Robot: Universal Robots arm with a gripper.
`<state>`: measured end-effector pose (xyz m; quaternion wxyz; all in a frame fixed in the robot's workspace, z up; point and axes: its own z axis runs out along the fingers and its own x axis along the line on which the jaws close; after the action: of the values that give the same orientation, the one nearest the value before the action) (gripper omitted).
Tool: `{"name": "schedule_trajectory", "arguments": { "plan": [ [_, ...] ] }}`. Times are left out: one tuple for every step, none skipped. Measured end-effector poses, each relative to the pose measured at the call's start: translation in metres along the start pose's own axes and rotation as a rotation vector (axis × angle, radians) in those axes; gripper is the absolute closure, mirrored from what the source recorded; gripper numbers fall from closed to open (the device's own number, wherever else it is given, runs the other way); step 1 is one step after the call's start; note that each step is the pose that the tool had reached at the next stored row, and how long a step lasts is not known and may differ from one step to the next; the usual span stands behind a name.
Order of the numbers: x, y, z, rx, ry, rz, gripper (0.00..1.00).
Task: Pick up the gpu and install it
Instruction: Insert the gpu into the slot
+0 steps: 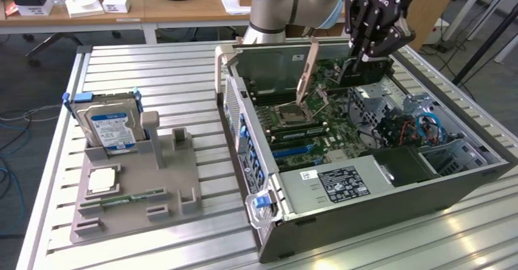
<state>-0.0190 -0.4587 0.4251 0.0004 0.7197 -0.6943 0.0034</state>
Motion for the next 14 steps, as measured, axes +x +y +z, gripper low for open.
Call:
{"name": "schedule_trajectory", "arguments": {
  "plan": [
    [0.0, 0.0002, 0.0016, 0.0, 0.0, 0.0, 0.74],
    [0.0, 0.0005, 0.0035, 0.0, 0.0, 0.0, 0.74],
    [0.0, 0.0008, 0.0052, 0.0, 0.0001, 0.0, 0.74],
    [0.0, 0.001, 0.007, 0.0, 0.0001, 0.0, 0.74],
    [0.0, 0.0011, 0.0086, -0.0001, 0.0002, 0.0, 0.74],
    [0.0, 0.0011, 0.0101, -0.0001, 0.0002, 0.0, 0.74],
    [0.0, 0.0012, 0.0115, 0.0, 0.0001, 0.0, 0.74],
    [0.0, 0.0013, 0.0131, 0.0, 0.0001, 0.0, 0.74],
    [0.0, 0.0014, 0.0146, 0.0, 0.0001, 0.0, 0.74],
    [0.0, 0.0014, 0.0162, 0.0, 0.0002, 0.0, 0.74],
    [0.0, 0.0014, 0.0178, 0.0, 0.0001, 0.0, 0.74],
    [0.0, 0.0014, 0.0193, 0.0, 0.0002, 0.0, 0.74],
    [0.0, 0.0014, 0.0208, 0.0, 0.0001, 0.0, 0.74],
    [0.0, 0.0014, 0.0225, 0.0, 0.0001, 0.0, 0.74]
  ]
}}
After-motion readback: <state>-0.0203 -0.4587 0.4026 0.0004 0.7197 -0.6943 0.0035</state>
